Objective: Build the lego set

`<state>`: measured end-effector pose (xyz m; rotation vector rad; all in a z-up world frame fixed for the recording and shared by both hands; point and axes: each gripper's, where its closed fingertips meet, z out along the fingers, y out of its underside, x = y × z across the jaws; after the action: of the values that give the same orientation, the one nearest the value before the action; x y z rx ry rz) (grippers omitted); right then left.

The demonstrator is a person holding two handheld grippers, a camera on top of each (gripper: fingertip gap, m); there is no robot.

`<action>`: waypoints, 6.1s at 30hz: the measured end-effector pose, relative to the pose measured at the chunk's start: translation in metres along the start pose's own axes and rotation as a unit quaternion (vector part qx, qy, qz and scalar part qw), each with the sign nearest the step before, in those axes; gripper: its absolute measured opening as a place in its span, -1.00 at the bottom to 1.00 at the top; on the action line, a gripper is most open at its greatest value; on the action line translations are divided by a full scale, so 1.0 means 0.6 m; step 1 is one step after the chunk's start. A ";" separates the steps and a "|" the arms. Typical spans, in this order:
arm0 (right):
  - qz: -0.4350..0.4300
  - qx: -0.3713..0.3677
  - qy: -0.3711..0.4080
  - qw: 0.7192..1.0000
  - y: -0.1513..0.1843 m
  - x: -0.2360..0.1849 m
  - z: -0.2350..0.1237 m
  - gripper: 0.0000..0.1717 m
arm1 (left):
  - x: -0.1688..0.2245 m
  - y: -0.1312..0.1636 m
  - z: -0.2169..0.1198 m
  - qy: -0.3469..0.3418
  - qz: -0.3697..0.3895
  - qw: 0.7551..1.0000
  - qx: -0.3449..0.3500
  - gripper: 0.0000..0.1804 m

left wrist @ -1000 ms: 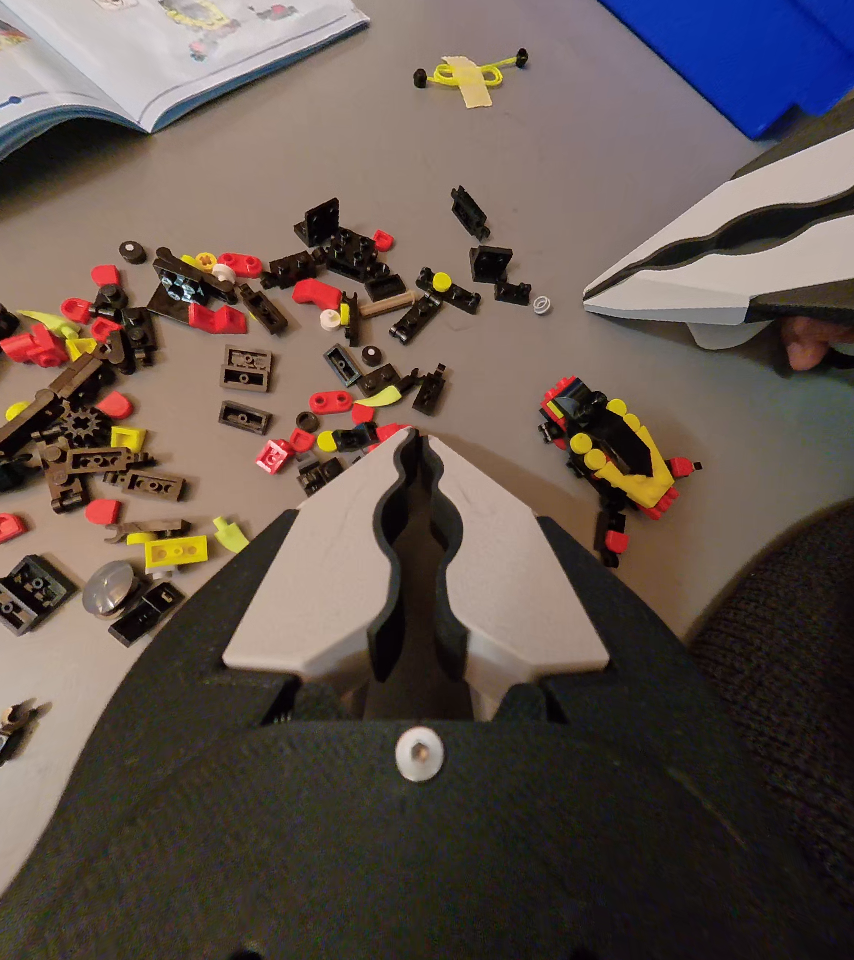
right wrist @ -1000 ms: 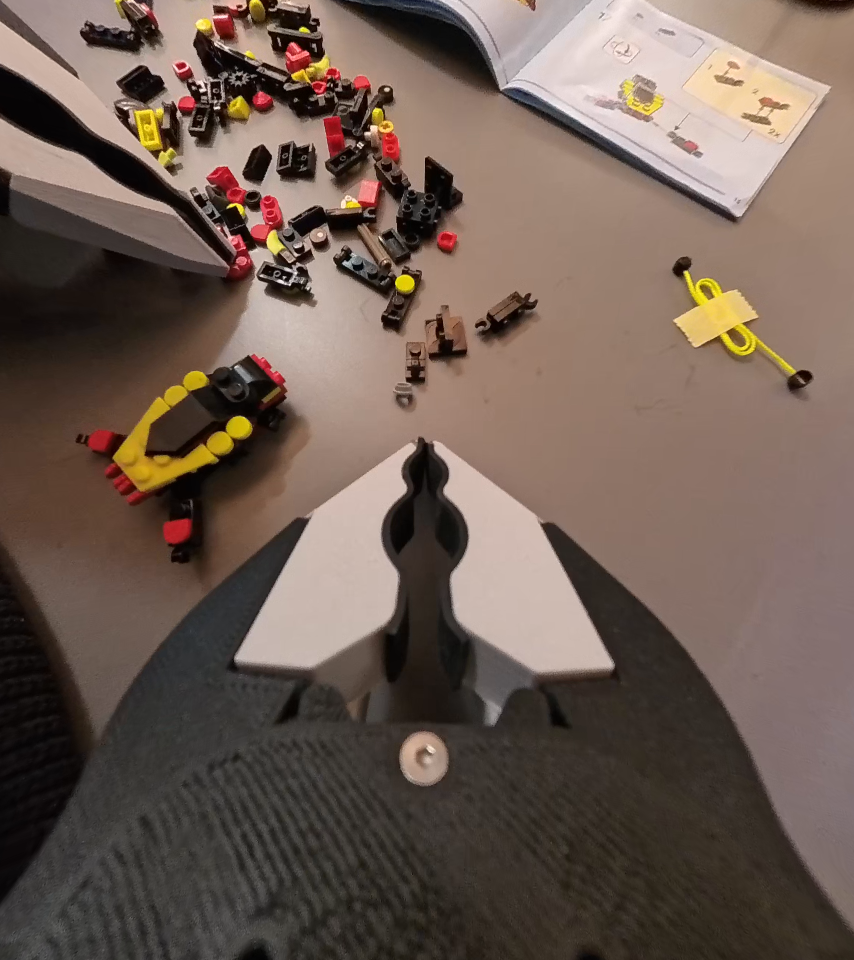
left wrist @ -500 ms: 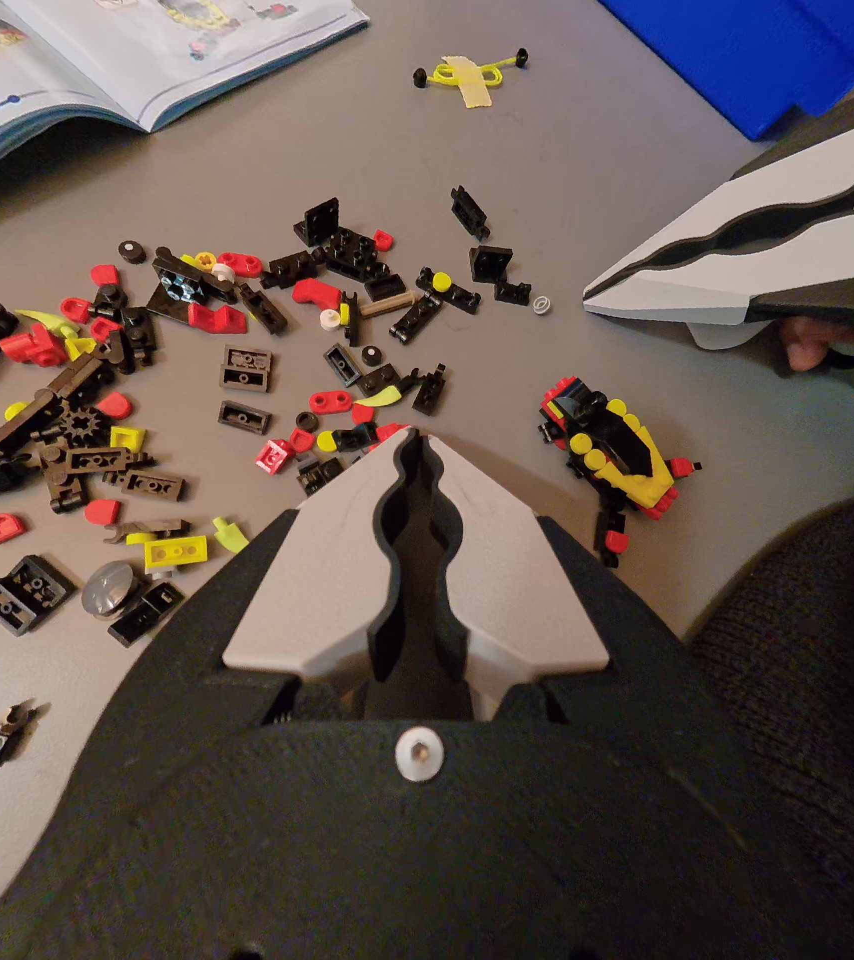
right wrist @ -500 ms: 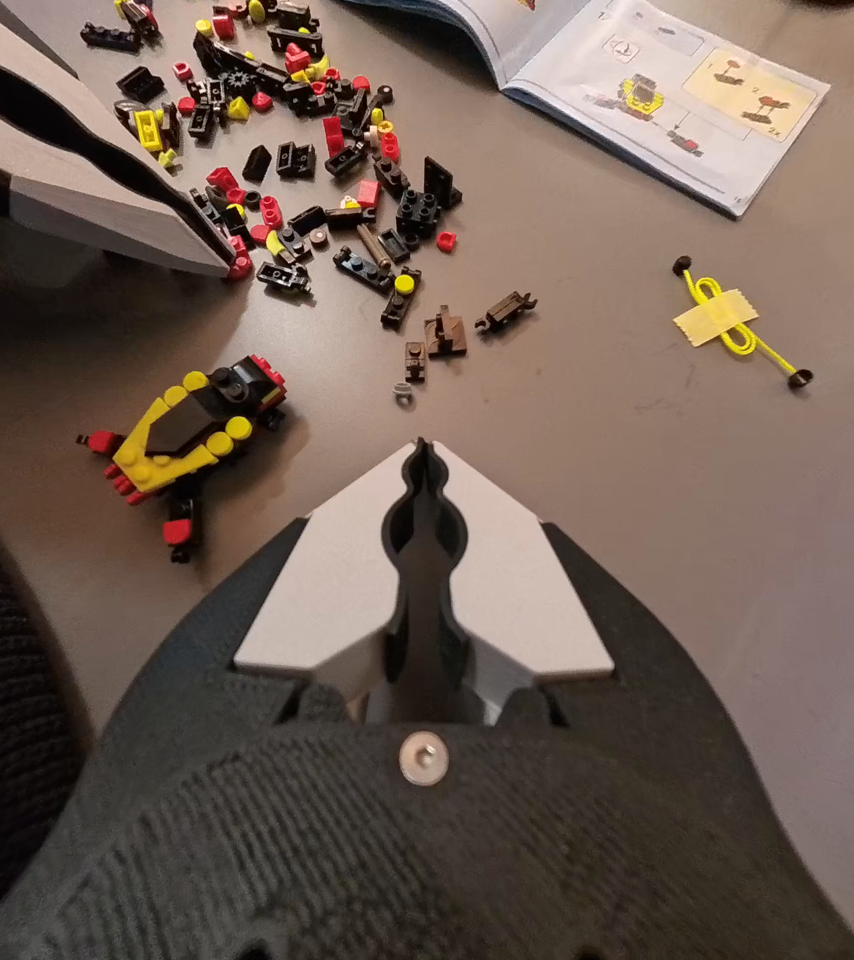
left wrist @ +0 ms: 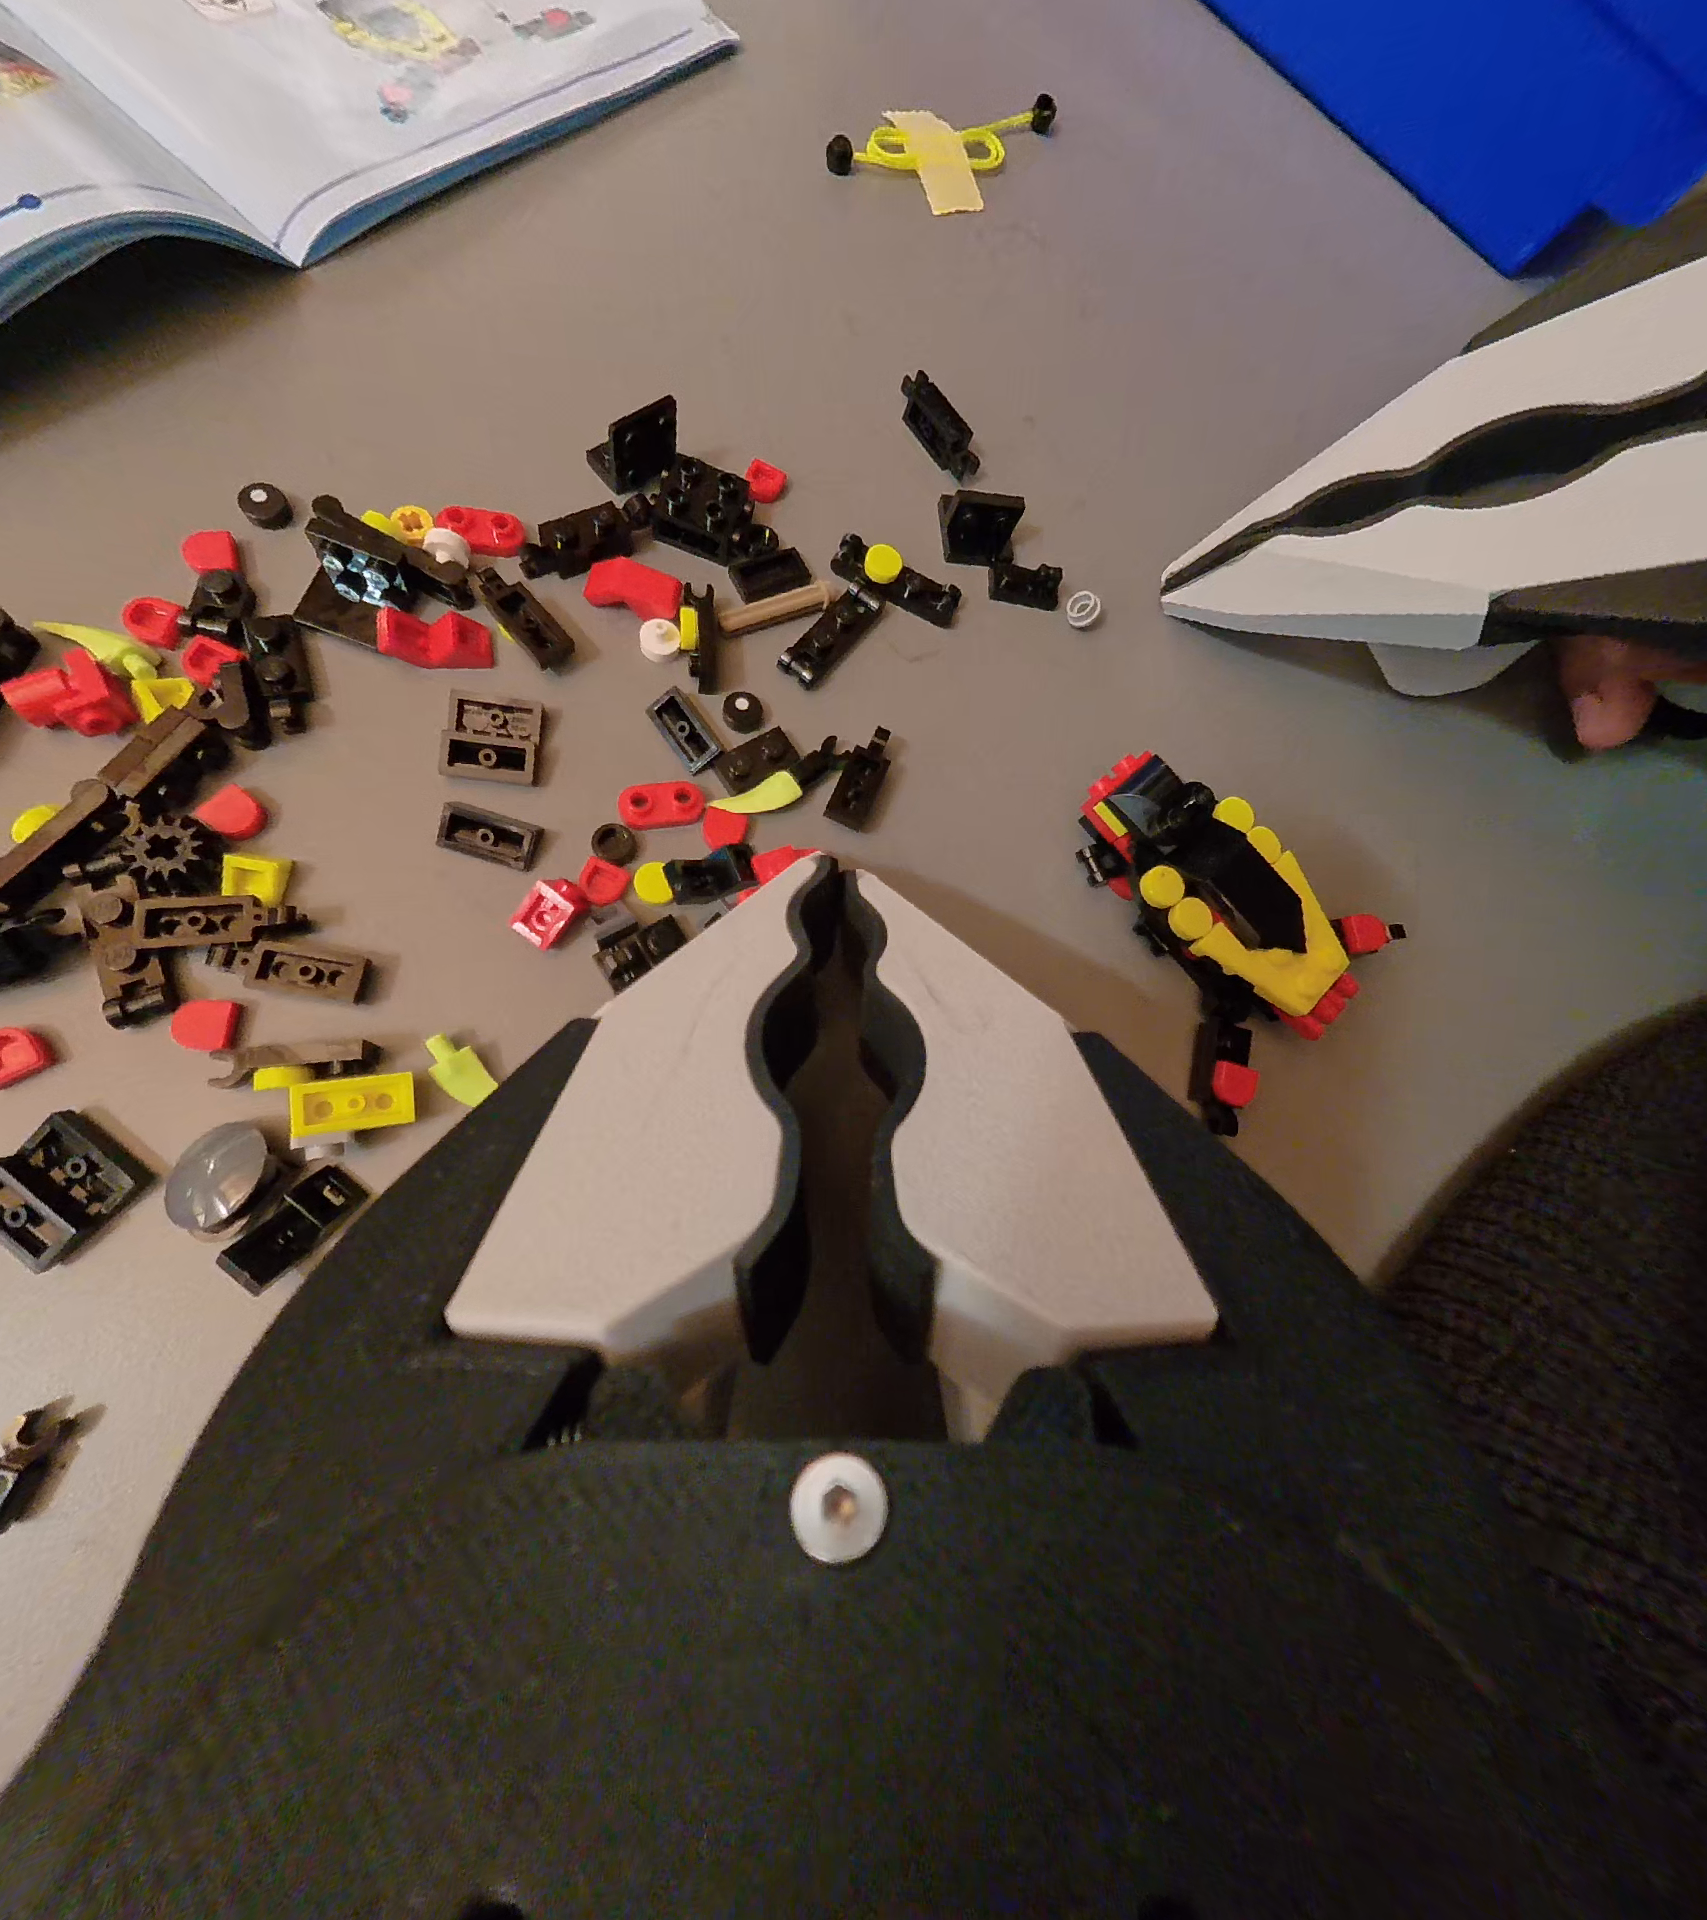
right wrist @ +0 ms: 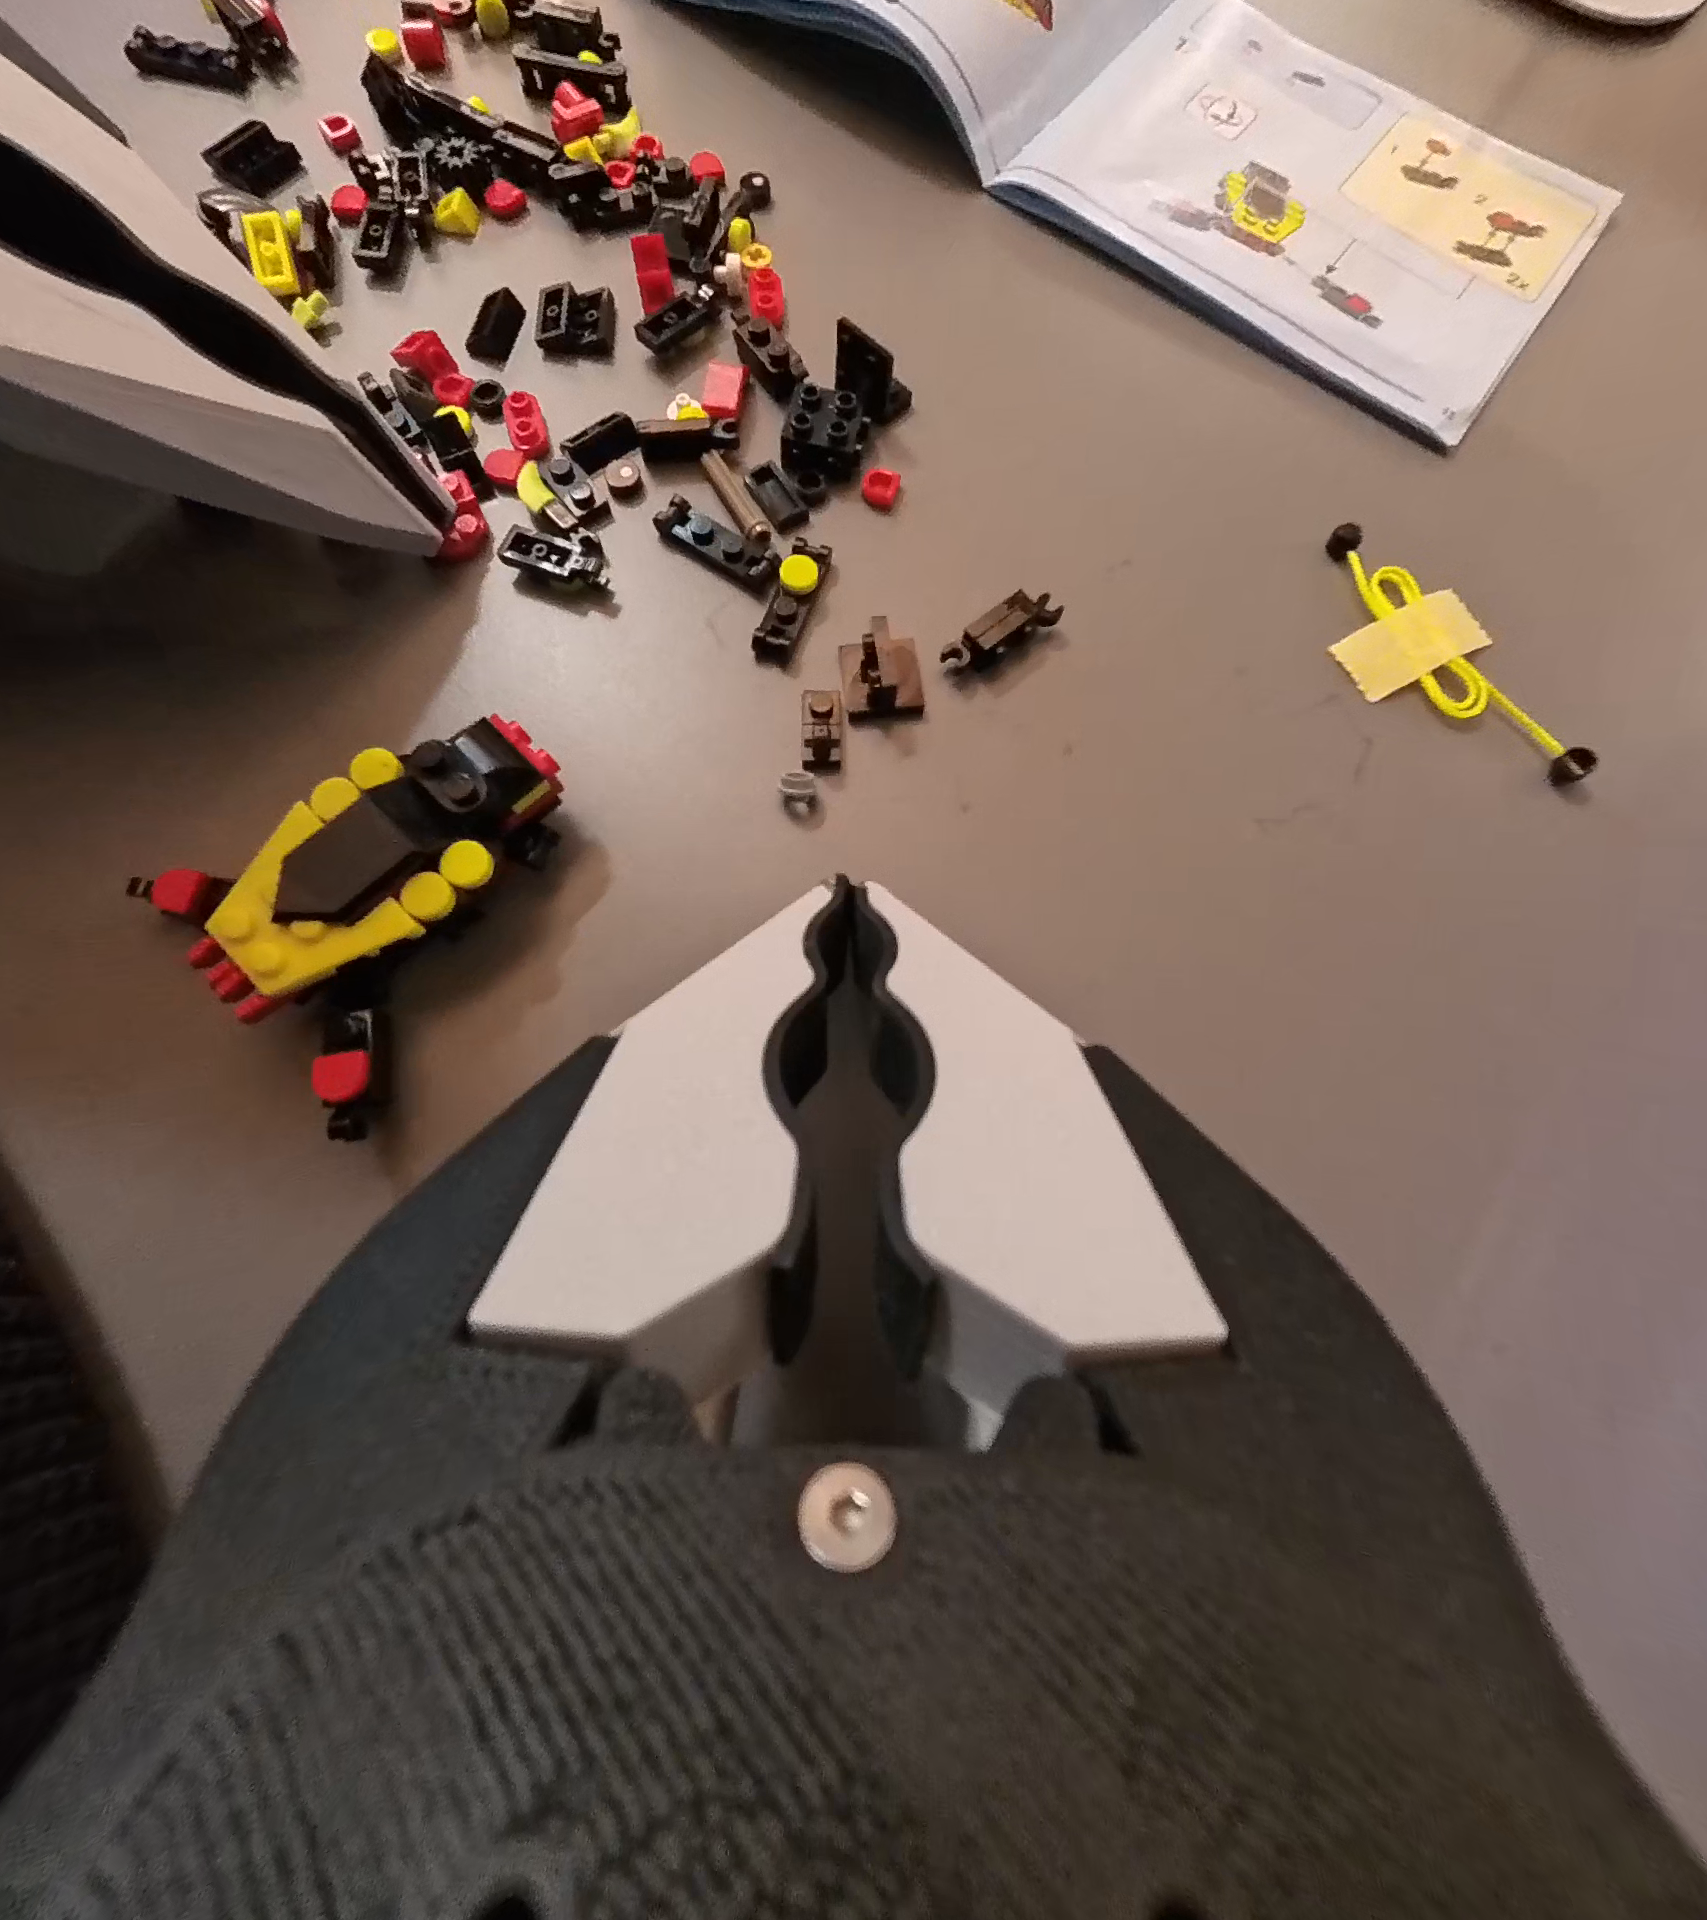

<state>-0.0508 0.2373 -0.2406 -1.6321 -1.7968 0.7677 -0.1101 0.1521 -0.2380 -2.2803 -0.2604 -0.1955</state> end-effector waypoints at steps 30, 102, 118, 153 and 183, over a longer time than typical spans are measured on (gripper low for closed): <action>0.066 0.073 -0.035 0.995 -0.040 -0.022 -0.057 -1.00 | 0.016 -0.003 -0.013 -0.028 0.070 0.997 0.023 -1.00; 0.153 0.077 -0.163 0.972 -0.043 -0.051 -0.059 -0.72 | 0.050 0.019 -0.012 0.070 0.054 0.996 -0.011 -0.82; 0.107 0.051 -0.208 0.971 -0.037 -0.100 -0.067 -1.00 | 0.061 0.030 -0.010 0.079 0.066 0.994 -0.026 -0.79; -0.043 -0.035 -0.107 0.993 0.022 -0.143 -0.069 -0.48 | 0.108 0.062 -0.051 0.082 0.069 0.994 -0.015 -0.67; -0.066 -0.041 -0.151 0.986 0.031 -0.147 -0.048 -0.70 | 0.124 0.065 -0.026 0.104 0.063 0.992 -0.038 -0.79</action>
<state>-0.0100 0.1516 -0.2392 -1.4902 -2.1492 0.9305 -0.0293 0.1244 -0.2395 -2.3200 -0.0020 -0.3794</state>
